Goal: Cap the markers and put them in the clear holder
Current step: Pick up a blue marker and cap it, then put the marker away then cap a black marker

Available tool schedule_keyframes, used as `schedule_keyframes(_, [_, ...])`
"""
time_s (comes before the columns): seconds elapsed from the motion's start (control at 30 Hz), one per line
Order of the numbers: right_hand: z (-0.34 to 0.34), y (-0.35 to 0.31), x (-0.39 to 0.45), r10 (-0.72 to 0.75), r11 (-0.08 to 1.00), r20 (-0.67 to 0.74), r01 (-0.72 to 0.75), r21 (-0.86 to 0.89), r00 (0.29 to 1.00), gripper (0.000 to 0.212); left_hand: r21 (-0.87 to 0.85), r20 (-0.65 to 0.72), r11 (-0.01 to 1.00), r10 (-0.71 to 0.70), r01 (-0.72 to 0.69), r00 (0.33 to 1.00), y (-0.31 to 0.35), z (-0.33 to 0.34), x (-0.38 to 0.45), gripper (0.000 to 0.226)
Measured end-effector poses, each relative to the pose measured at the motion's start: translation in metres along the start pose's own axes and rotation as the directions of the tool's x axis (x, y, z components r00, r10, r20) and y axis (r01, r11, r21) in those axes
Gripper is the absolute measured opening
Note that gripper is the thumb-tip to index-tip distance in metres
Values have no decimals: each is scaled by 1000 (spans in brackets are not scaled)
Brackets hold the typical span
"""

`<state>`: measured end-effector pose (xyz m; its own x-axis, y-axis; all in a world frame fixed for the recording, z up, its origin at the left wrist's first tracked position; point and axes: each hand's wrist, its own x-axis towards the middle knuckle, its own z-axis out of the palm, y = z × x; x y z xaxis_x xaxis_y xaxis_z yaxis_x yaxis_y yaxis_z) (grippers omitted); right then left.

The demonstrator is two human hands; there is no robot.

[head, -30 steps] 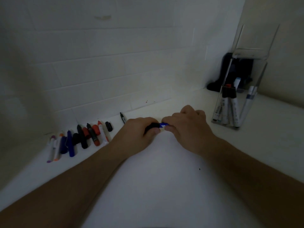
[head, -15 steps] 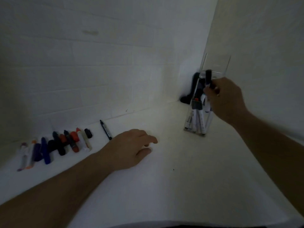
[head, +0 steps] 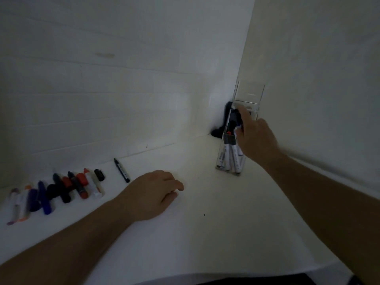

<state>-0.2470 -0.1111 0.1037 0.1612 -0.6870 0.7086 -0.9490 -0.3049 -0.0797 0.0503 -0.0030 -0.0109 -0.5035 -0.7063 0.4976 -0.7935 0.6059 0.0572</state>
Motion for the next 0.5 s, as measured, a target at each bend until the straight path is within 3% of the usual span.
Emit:
schedule_keyframes(0.13, [5,5,-7,27,983,88,-11,-182,996,43,-4,-20,1000,5,-5,1000,0,-2,-1,24])
schedule_keyframes(0.23, [9,8,-9,6,982,146,22,-186,989,38,-18,-26,1000,16,-17,1000,1,-2,-2,24])
schedule_keyframes(0.33, [9,7,-11,40,990,262,-1,-144,964,56,-34,-14,999,10,-11,1000,1,-4,-1,24])
schedule_keyframes(0.4, [8,2,-16,43,993,204,-19,-118,978,62,-32,-9,999,8,-8,1000,1,-5,-1,24])
schedule_keyframes(0.5, [10,-15,-20,-14,998,-23,13,-65,1000,57,-28,-17,1000,10,-11,1000,-1,-8,-2,22])
